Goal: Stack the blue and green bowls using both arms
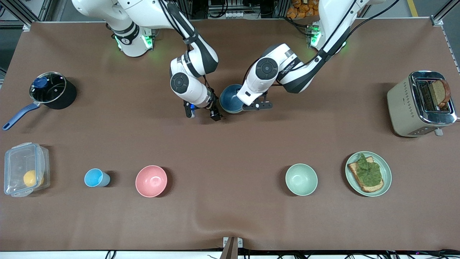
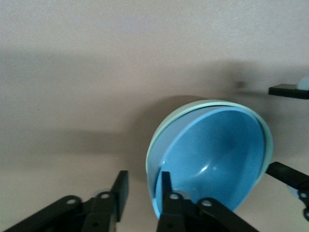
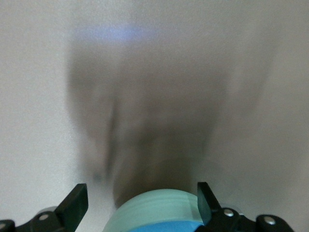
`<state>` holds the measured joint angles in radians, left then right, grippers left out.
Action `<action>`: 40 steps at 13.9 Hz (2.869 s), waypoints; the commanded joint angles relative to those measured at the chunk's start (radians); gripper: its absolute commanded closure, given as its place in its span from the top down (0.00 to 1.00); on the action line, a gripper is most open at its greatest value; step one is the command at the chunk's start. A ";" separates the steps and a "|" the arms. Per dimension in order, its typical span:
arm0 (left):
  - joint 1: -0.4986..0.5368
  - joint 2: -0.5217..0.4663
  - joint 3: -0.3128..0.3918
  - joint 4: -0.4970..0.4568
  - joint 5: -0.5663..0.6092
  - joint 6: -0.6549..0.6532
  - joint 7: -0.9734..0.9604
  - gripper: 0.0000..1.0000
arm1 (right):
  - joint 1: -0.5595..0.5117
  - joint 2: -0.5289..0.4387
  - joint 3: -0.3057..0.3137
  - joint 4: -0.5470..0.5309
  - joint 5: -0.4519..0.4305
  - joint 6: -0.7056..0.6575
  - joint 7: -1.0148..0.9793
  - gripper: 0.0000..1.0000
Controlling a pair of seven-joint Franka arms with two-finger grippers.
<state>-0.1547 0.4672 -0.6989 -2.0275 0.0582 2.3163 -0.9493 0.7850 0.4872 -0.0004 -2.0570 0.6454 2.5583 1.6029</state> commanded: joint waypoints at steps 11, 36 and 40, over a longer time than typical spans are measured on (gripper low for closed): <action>0.187 -0.007 0.015 0.384 0.188 -0.372 -0.003 1.00 | -0.087 -0.055 -0.074 0.006 -0.125 -0.258 -0.182 1.00; 0.167 -0.327 0.473 0.391 -0.053 -0.815 0.546 1.00 | -0.231 -0.140 -0.671 0.136 -0.466 -0.773 -1.113 1.00; 0.050 -0.430 0.588 0.394 -0.060 -0.811 0.604 1.00 | -0.447 -0.145 -0.558 0.201 -0.466 -0.817 -1.343 1.00</action>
<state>-0.0676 0.1080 -0.1661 -1.5964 0.0203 1.4969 -0.4072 0.4568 0.3610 -0.6412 -1.8986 0.1965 1.7835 0.3379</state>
